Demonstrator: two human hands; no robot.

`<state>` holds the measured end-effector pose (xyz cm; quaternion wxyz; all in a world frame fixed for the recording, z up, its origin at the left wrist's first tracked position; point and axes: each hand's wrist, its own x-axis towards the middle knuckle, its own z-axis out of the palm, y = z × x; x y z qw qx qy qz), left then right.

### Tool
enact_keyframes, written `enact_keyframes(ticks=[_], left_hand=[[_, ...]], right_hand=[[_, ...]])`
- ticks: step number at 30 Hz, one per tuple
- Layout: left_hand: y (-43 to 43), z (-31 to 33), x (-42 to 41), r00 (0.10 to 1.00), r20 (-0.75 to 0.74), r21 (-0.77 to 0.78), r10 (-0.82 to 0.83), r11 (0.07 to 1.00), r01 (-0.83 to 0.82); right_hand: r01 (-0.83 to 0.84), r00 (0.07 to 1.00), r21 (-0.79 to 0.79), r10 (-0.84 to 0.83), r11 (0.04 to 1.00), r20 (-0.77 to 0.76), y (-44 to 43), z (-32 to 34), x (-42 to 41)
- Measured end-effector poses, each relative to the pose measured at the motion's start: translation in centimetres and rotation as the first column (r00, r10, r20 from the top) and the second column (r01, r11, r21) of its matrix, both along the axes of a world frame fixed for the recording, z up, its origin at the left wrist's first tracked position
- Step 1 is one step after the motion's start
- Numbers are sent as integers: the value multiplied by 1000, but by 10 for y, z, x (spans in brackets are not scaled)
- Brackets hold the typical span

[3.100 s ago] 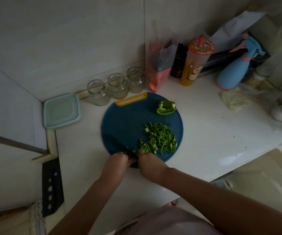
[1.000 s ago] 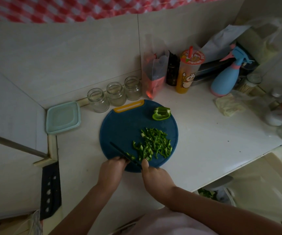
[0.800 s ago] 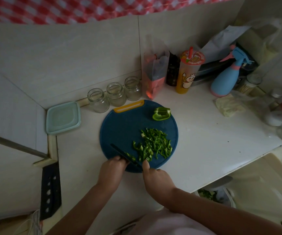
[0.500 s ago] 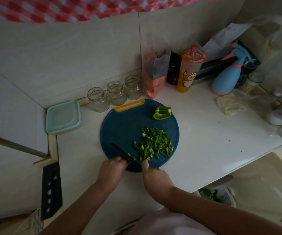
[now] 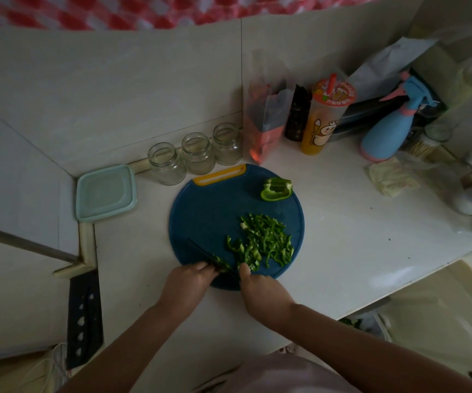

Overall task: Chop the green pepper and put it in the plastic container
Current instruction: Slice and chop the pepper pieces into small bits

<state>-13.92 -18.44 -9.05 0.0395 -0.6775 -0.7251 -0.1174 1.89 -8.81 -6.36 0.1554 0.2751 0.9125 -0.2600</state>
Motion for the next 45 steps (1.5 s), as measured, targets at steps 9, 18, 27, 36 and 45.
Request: enact_keyframes(ticks=[9, 18, 27, 36, 45], left_hand=[[0, -10, 0, 998, 33, 75, 57, 995, -60], [-4, -5, 8, 985, 92, 39, 149, 987, -153], [-1, -5, 12, 976, 135, 67, 173, 981, -183], [1, 1, 14, 973, 91, 29, 211, 976, -214], [2, 1, 14, 975, 61, 5, 213, 977, -214]], right_hand=[[-2, 1000, -109, 2, 994, 5, 10, 3, -21], [245, 967, -217, -255, 945, -15, -1, -2, -36], [238, 947, -200, -273, 950, -171, -2, 8, 2], [73, 997, 18, -72, 997, -41, -19, 5, 8], [99, 993, 19, -98, 995, -63, -23, 2, 9]])
